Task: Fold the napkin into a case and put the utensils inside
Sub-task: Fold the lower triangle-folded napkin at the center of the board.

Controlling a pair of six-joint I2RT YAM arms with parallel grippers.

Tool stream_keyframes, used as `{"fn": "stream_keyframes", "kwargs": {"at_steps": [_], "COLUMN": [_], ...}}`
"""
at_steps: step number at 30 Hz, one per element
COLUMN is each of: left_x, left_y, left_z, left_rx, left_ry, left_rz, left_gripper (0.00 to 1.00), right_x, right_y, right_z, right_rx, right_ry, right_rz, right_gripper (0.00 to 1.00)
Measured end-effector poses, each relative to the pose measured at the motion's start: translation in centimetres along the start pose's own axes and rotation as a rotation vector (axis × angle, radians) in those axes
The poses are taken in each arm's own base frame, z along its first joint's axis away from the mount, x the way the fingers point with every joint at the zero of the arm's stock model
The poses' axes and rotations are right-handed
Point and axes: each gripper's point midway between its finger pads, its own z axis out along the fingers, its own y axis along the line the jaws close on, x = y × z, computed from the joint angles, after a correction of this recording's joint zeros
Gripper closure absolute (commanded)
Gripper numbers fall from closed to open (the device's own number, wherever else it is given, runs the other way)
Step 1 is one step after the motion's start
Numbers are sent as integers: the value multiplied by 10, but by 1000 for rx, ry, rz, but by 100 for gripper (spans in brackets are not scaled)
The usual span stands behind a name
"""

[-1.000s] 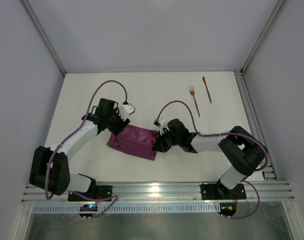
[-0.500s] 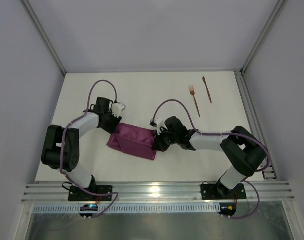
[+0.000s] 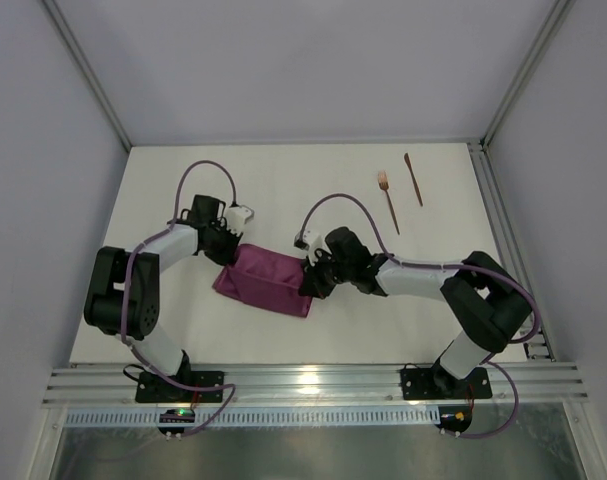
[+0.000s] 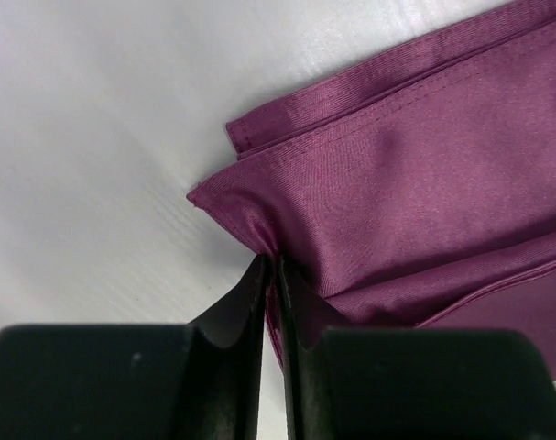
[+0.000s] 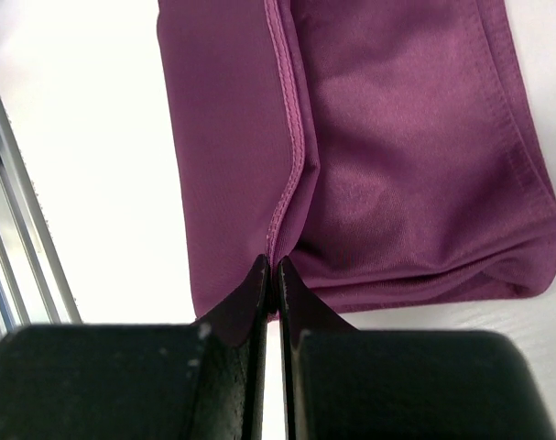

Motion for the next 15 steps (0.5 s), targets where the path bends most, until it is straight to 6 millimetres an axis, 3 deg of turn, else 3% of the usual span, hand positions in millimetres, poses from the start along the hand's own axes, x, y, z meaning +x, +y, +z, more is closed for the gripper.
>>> {"fn": "stream_keyframes", "kwargs": {"at_steps": [5, 15], "left_x": [0, 9], "left_y": [-7, -12], "left_z": [0, -4], "left_rx": [38, 41], "left_ry": [-14, -14], "left_rz": [3, 25], "left_gripper": [91, 87], "right_x": [-7, 16], "right_y": [0, -19], "right_z": [7, 21], "right_rx": [-17, -5], "right_ry": [-7, 44], "right_rz": [-7, 58], "right_gripper": [96, 96]}}
